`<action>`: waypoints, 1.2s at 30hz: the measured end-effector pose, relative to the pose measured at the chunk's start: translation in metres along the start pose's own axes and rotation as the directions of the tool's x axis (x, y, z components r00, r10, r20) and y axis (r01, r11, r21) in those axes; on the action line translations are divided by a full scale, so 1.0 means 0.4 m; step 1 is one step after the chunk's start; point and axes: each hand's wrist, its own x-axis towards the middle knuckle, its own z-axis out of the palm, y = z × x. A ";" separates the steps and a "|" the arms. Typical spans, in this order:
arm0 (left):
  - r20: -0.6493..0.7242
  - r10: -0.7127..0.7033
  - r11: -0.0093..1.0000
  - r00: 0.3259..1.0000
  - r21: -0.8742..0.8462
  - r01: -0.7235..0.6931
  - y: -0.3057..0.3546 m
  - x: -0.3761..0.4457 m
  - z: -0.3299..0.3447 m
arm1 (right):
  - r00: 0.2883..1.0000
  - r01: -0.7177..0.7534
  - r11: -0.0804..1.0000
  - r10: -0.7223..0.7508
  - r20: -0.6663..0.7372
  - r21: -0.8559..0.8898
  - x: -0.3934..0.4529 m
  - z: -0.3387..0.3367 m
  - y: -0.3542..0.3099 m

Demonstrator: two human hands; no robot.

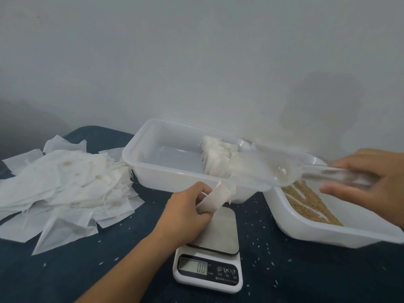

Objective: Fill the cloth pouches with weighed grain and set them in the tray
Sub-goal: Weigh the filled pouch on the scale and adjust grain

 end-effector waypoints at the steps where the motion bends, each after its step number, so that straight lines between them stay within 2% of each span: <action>1: -0.013 -0.006 1.000 1.000 -0.019 0.005 0.002 0.000 -0.001 | 0.996 -0.084 0.992 0.085 -0.009 0.094 -0.011 0.015 -0.002; 4: -0.037 -0.022 0.995 0.999 -0.094 0.019 0.010 -0.001 -0.002 | 0.964 -0.263 0.882 0.258 0.067 0.390 -0.025 0.106 -0.009; 7: -0.022 -0.025 0.988 0.999 -0.154 0.021 0.022 -0.005 -0.004 | 0.946 -0.318 0.695 0.275 0.170 0.644 -0.014 0.225 -0.046; 12: 0.036 0.001 0.972 0.999 -0.234 0.007 0.031 -0.006 -0.007 | 0.942 -0.332 0.449 0.205 0.266 0.830 0.035 0.377 -0.124; 16: 0.087 -0.001 0.960 0.996 -0.277 0.026 0.018 0.002 -0.005 | 0.956 -0.283 0.307 0.163 0.242 0.909 0.063 0.448 -0.165; 24: 0.206 0.088 0.948 0.975 -0.318 -0.019 0.019 0.001 0.002 | 0.969 -0.134 0.207 0.231 0.085 0.969 0.039 0.474 -0.162; 27: 0.172 0.004 0.913 0.985 -0.403 0.067 0.028 0.000 0.004 | 0.978 -0.093 0.201 0.200 0.052 0.975 0.021 0.469 -0.164; 29: 0.111 -0.017 0.926 0.994 -0.373 0.057 0.025 0.003 0.007 | 0.978 -0.098 0.189 0.200 0.060 0.977 0.016 0.472 -0.156; 33: 0.066 -0.019 0.941 0.998 -0.336 0.041 0.018 0.006 0.001 | 0.977 -0.131 0.230 0.195 0.087 0.964 0.012 0.485 -0.142; 36: 0.070 -0.058 0.944 0.996 -0.322 0.078 0.016 0.008 -0.009 | 0.975 -0.173 0.286 0.183 0.123 0.942 0.008 0.495 -0.137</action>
